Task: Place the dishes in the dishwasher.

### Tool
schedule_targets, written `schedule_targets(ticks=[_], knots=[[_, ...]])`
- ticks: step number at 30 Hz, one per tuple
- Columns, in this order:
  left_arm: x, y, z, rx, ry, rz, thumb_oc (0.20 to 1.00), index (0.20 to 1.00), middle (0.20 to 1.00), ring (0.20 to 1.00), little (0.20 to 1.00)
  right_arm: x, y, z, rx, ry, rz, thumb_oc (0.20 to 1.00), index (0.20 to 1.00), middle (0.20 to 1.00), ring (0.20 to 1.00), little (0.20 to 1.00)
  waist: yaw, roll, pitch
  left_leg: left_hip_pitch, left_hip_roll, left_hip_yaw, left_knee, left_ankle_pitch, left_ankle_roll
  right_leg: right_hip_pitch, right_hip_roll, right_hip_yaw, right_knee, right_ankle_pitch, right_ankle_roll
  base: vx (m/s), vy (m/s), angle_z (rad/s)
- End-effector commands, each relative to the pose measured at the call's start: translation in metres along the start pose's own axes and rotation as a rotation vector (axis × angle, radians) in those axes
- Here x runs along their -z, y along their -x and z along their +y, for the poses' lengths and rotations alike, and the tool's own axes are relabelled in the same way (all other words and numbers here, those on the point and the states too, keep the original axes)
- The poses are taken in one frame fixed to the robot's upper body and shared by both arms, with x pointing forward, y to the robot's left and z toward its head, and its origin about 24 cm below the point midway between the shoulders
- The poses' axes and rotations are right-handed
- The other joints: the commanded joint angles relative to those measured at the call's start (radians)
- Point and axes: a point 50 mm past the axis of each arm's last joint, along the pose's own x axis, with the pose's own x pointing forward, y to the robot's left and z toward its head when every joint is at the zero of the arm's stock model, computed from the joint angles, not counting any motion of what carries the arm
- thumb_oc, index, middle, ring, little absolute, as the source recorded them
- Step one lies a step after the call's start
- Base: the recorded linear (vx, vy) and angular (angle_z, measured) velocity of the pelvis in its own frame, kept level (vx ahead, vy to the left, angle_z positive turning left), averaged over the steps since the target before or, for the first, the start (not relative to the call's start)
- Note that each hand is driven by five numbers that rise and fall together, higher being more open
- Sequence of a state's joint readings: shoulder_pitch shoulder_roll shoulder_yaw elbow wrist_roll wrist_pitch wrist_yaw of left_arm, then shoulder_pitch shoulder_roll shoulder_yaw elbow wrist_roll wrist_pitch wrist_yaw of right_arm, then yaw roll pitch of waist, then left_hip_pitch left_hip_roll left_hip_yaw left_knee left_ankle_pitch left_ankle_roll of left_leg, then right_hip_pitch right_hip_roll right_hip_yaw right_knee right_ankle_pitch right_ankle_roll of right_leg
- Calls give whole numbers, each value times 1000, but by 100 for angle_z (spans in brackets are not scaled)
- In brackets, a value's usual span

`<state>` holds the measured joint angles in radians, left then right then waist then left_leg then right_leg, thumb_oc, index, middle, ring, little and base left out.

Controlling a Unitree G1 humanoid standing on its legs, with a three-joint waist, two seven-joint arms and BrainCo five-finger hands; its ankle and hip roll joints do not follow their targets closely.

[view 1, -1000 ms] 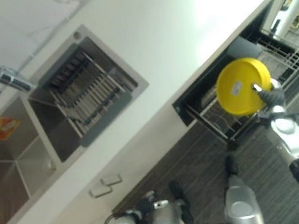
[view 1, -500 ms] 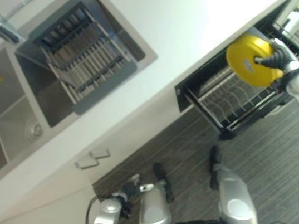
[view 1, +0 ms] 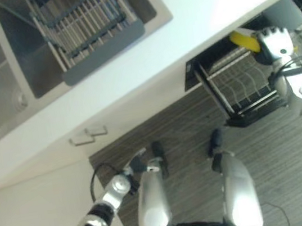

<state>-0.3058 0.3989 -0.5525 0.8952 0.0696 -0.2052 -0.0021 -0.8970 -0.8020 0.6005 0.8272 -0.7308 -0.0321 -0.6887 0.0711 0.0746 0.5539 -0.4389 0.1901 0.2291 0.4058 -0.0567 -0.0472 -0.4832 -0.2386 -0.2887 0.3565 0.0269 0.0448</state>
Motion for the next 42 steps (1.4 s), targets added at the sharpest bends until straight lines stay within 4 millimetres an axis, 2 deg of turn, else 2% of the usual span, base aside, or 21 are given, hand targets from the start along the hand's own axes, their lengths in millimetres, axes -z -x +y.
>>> schedule_targets(ticks=[1, 3, 4, 6, 10, 14, 17, 19, 23, 26, 34, 39, 42], knots=[[-3, 6, -7, -16, -17, -84, 1000, 1000, 1000, 1000, 1000, 6, -42, -70, 455, 89, -19, 200, 200, 200, 200, 200, 25, 16, -34, 15, -38, -67, -60, -15, 7, 11, -7, 26, 260, -235, 60, -97, -3, 5], [-9, 7, -7, -38, -41, -139, 1000, 1000, 1000, 1000, 1000, 11, -46, -79, 572, 141, -15, 200, 200, 200, 200, 200, 37, 21, -34, -38, -57, -85, -32, -29, 15, -32, -7, 31, 284, -248, 56, -109, -41, 4], [-14, 5, -8, -50, -48, -160, 1000, 1000, 1000, 1000, 1000, 8, -43, -77, 599, 146, -15, 200, 200, 200, 200, 200, 36, 22, -34, -57, -60, -86, -27, -30, 14, -50, -5, 32, 290, -250, 57, -85, -2, 7], [-20, 3, -13, -64, -39, -179, 1000, 1000, 1000, 1000, 1000, 2, -37, -69, 616, 135, -28, 200, 200, 200, 200, 200, 27, 26, -34, -83, -59, -78, -23, -31, 15, -82, -9, 37, 305, -252, 58, -42, 48, 10], [-25, 1, -18, -74, -22, -197, 1000, 1000, 1000, 1000, 1000, -1, -41, -71, 634, 157, -34, 200, 200, 200, 200, 200, 26, 39, -34, -119, -60, -69, -20, -32, 20, -125, -17, 42, 313, -250, 53, -42, 45, -3], [-30, 4, -16, -103, 0, -240, 1000, 1000, 1000, 1000, 1000, 7, -50, -77, 593, 238, 5, 200, 200, 200, 200, 200, 34, 53, -34, -148, -65, -64, -32, -19, 20, -152, -16, 41, 306, -242, 51, -20, 11, -6], [-33, 6, -14, -123, 13, -275, 1000, 1000, 1000, 1000, 1000, 13, -49, -87, 715, 306, 13, 200, 200, 200, 200, 200, 40, 64, -34, -178, -65, -65, -26, -16, 17, -180, -23, 37, 324, -246, 48, 0, 0, 0], [-36, 8, -17, -129, 9, -293, 1000, 1000, 1000, 1000, 1000, 21, -51, -95, 759, 289, 98, 200, 200, 200, 200, 200, 46, 73, -34, -205, -62, -59, -24, -11, 14, -203, -30, 26, 331, -248, 46, 0, 0, 0], [-37, 11, -18, -136, 28, -307, 1000, 1000, 1000, 1000, 1000, 29, -51, -99, 776, 281, 156, 200, 200, 200, 200, 200, 49, 86, -34, -226, -63, -55, -32, -2, 10, -228, -34, 28, 336, -248, 44, 3, 13, 0], [-40, 12, -21, -134, 55, -326, 1000, 1000, 1000, 1000, 1000, 39, -49, -103, 809, 233, 296, 200, 200, 200, 200, 200, 46, 104, -34, -243, -64, -46, -39, 4, 6, -254, -36, 35, 342, -252, 41, 11, 65, 2], [-46, 15, -30, -132, 79, -355, 1000, 1000, 1000, 1000, 1000, 53, -40, -99, 839, 172, 496, 200, 200, 200, 200, 200, 44, 131, -34, -243, -71, -26, -67, 13, 4, -264, -39, 39, 324, -247, 40, 27, 60, -4], [-53, 15, -35, -127, 100, -371, 1000, 1000, 1000, 1000, 1000, 62, -34, -93, 846, 54, 677, 200, 200, 200, 200, 200, 42, 147, -34, -251, -79, -18, -72, 13, 6, -276, -42, 45, 323, -246, 39, 40, 58, 1], [-53, 16, -39, -123, 107, -376, 1000, 1000, 1000, 1000, 1000, 61, -33, -89, 815, 60, 667, 200, 200, 200, 200, 200, 42, 155, -34, -257, -84, -17, -72, 12, 6, -286, -41, 49, 325, -247, 37, 43, 44, 0]])
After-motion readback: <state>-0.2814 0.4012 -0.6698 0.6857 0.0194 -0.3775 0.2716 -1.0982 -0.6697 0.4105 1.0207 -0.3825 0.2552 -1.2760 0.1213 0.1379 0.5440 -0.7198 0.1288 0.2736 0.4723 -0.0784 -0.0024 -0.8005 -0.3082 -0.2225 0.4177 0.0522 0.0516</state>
